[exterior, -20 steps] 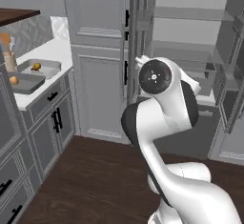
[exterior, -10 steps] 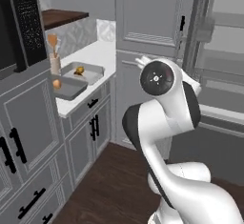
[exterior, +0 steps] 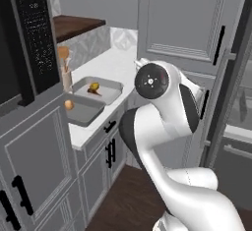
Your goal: Place one squash and one chicken drumstick in each tupperware on the nearby counter, to pack two identical lunches.
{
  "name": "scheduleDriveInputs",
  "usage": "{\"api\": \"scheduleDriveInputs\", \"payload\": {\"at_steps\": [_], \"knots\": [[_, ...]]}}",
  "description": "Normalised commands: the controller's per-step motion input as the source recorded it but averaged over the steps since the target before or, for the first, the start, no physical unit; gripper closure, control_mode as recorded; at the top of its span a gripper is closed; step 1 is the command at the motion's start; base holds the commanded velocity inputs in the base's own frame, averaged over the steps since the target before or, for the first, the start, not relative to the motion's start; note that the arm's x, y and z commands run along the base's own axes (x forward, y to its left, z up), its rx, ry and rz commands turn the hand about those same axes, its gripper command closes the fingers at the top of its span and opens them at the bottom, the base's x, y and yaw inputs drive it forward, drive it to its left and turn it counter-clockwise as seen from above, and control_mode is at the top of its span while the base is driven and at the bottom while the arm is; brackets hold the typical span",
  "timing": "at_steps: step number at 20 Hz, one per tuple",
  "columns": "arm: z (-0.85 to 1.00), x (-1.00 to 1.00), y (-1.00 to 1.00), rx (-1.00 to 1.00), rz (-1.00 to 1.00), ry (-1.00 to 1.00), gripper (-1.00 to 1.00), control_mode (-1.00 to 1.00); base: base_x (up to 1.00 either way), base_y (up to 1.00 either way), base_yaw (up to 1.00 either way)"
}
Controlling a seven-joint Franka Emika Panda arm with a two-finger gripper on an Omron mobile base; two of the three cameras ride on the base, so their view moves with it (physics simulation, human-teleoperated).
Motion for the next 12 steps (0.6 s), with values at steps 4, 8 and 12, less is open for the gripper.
{"api": "scheduleDriveInputs", "payload": {"at_steps": [4,8,12], "knots": [[0.0,0.0,0.0,0.0,0.0,0.0,1.0,1.0,0.87,-0.71,0.0],[0.0,0.0,0.0,0.0,0.0,0.0,1.0,1.0,1.0,-0.04,0.0],[0.0,0.0,0.0,0.0,0.0,0.0,1.0,1.0,0.88,0.24,-0.01]]}}
